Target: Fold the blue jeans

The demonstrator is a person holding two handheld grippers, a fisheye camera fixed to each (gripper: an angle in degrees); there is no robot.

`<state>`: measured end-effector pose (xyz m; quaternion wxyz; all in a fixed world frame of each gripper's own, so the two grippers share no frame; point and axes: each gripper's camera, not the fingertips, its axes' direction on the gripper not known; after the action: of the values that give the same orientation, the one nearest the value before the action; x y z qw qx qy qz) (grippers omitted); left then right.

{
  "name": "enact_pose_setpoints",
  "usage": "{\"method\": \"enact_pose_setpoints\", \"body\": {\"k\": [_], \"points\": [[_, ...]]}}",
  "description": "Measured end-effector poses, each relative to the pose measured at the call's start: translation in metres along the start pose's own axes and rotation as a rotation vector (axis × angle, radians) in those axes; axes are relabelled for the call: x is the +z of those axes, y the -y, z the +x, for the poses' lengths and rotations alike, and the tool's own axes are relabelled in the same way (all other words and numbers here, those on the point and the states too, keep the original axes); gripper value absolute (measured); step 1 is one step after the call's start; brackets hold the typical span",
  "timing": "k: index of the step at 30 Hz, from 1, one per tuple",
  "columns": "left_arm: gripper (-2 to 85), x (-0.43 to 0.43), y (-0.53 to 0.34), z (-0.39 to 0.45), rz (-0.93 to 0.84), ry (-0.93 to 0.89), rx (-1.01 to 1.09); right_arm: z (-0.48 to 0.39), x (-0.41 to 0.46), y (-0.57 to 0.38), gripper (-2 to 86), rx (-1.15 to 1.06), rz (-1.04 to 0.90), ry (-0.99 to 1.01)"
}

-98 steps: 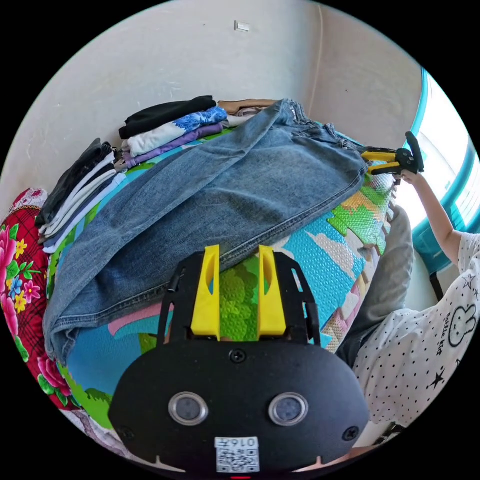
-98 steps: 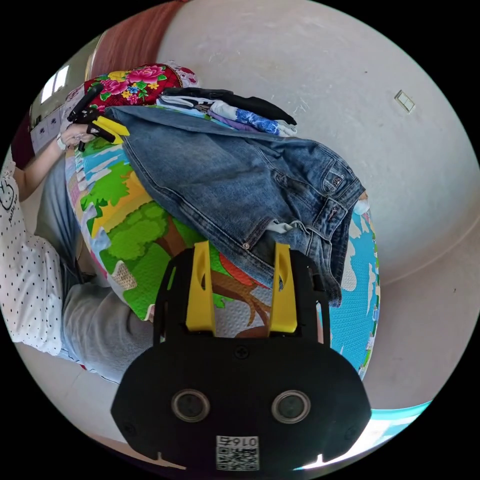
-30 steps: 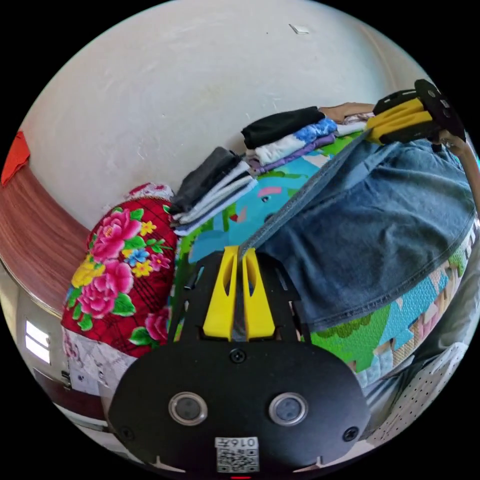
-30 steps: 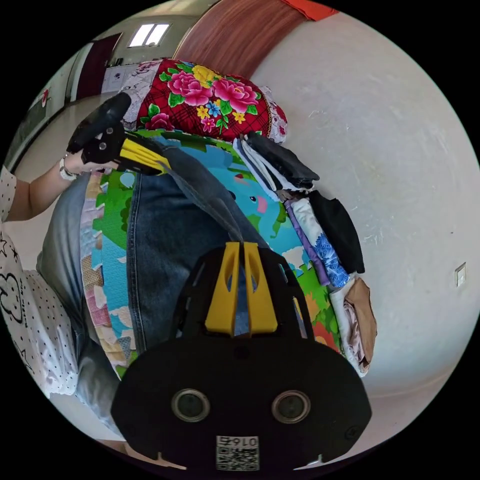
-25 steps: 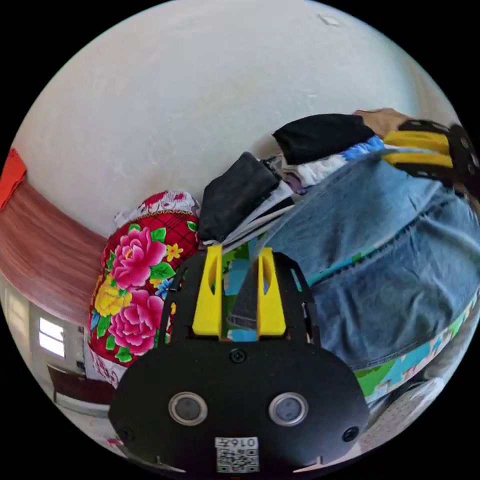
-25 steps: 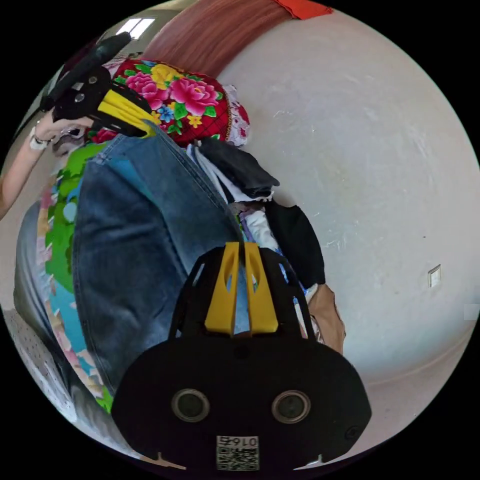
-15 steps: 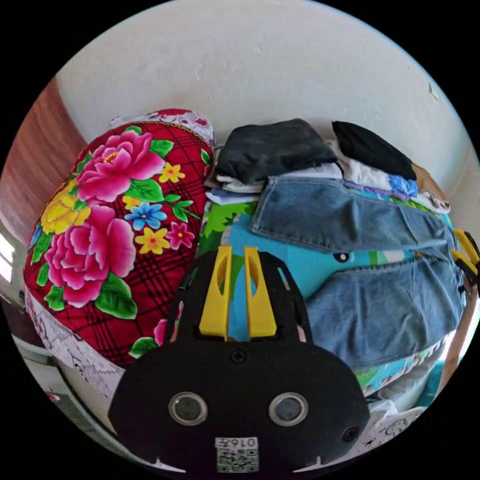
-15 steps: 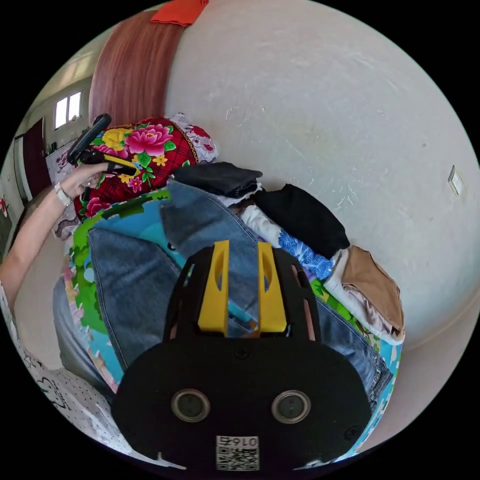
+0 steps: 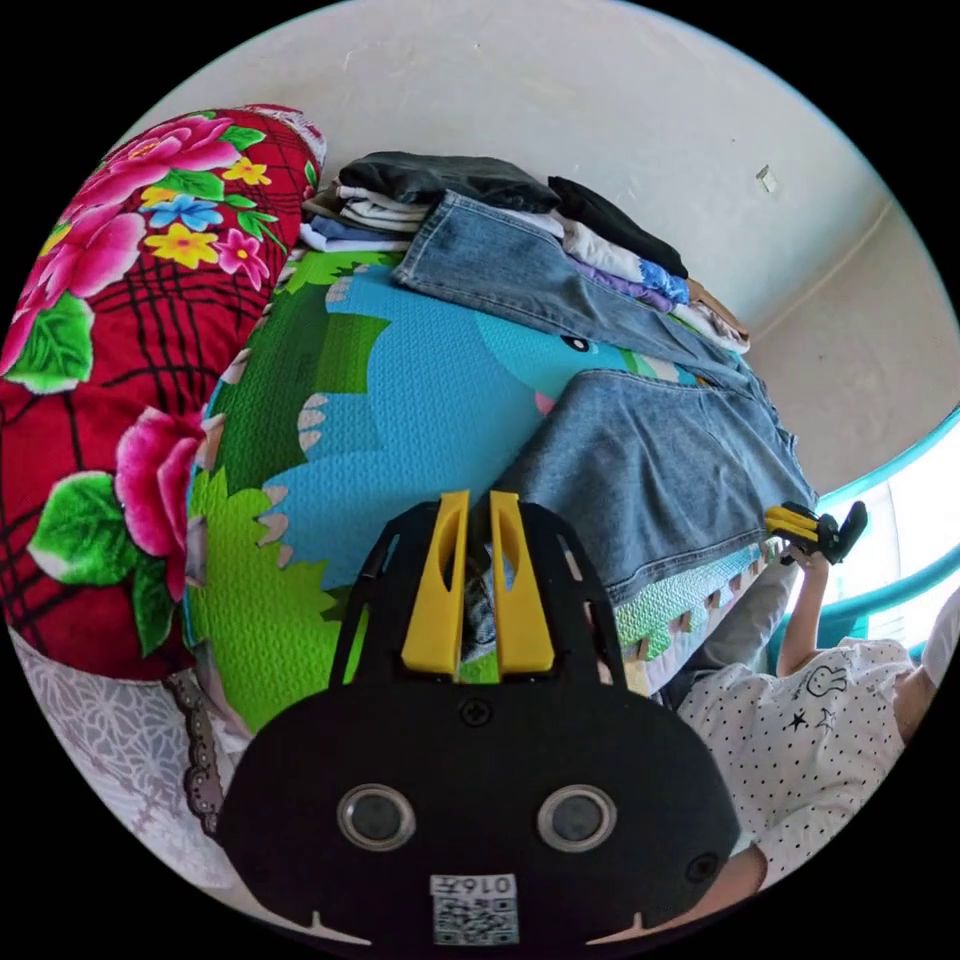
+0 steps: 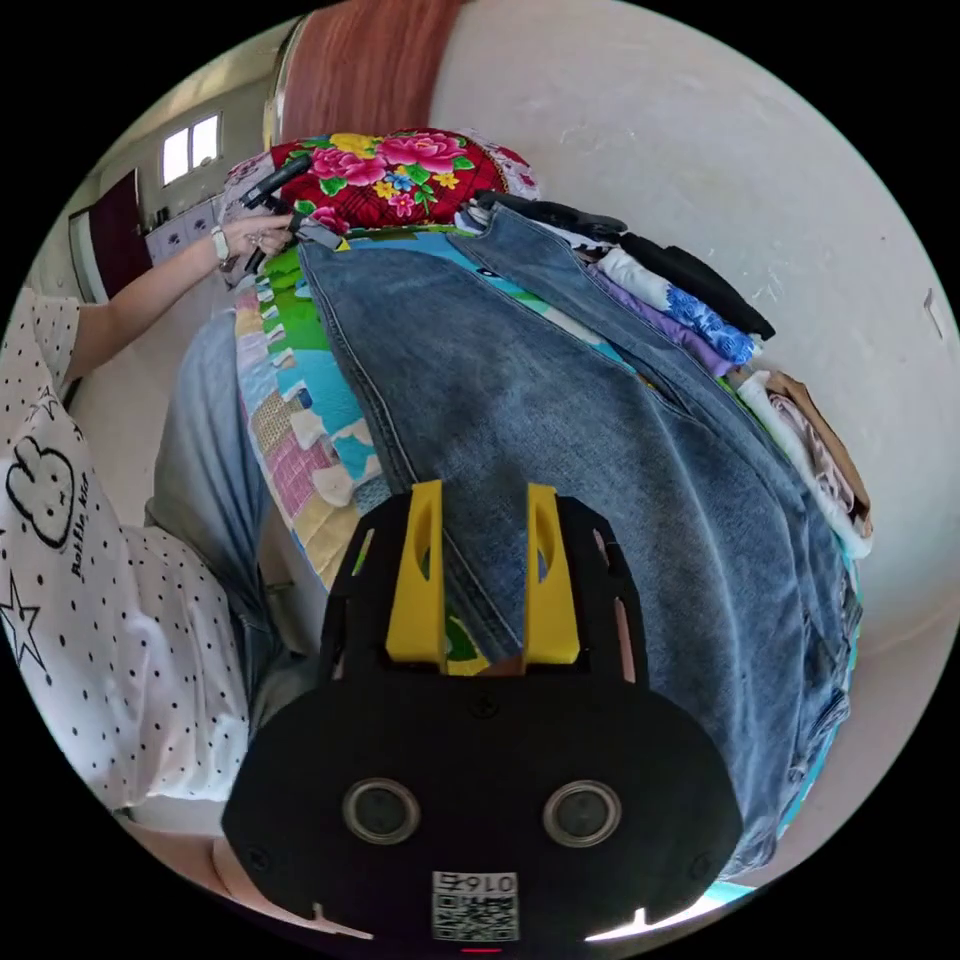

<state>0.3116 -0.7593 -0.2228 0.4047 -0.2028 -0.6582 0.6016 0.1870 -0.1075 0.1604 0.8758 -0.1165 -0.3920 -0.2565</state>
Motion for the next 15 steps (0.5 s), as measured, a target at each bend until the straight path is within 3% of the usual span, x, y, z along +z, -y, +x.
{"method": "enact_pose_setpoints", "body": {"k": [2,6,10,15], "points": [[1.1,0.003,-0.007,0.006,-0.040,-0.047,0.040,0.003,0.000,-0.011,3.6,0.053,0.030,0.054],[-0.6,-0.011,-0.024,0.020,0.008,0.029,0.042,0.002,-0.004,-0.028,0.9,0.088,0.033,0.035],[-0.9,-0.064,-0.041,0.047,0.269,0.049,0.078,-0.005,-0.009,-0.042,0.2,0.022,-0.003,0.007],[-0.9,-0.135,-0.070,0.151,0.654,0.153,0.497,0.002,-0.008,-0.063,0.2,0.075,0.031,0.037]]}}
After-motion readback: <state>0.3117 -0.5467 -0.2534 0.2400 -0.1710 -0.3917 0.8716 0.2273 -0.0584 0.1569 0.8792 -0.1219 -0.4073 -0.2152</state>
